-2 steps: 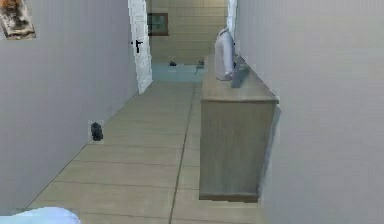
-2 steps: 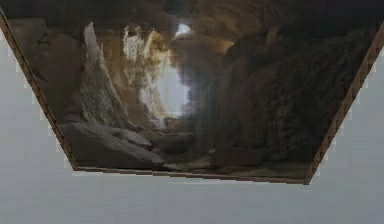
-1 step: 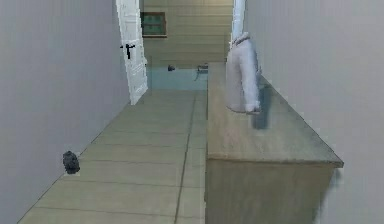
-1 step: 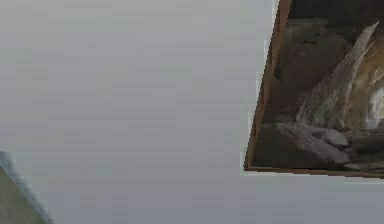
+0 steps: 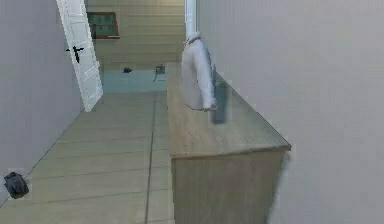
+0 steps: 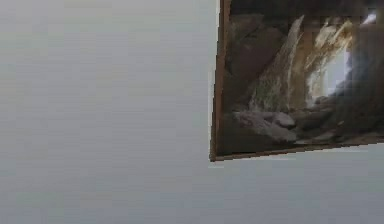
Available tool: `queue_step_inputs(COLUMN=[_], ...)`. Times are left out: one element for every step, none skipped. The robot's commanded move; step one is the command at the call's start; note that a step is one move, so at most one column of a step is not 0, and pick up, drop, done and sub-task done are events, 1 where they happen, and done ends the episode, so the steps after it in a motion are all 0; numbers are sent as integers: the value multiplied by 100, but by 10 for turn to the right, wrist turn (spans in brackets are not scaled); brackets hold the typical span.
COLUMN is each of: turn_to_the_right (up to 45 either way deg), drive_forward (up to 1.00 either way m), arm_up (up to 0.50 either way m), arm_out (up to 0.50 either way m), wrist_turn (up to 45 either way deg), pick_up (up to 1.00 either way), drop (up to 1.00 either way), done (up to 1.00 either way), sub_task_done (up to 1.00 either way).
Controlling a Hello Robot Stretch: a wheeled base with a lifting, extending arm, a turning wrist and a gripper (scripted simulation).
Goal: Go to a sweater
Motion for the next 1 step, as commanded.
queue_step_inputs(turn_to_the_right=[0], drive_forward=[0], arm_up=[0], arm_out=[0], wrist_turn=[0], pick_up=[0], drop=[0], done=[100], sub_task_done=[0])
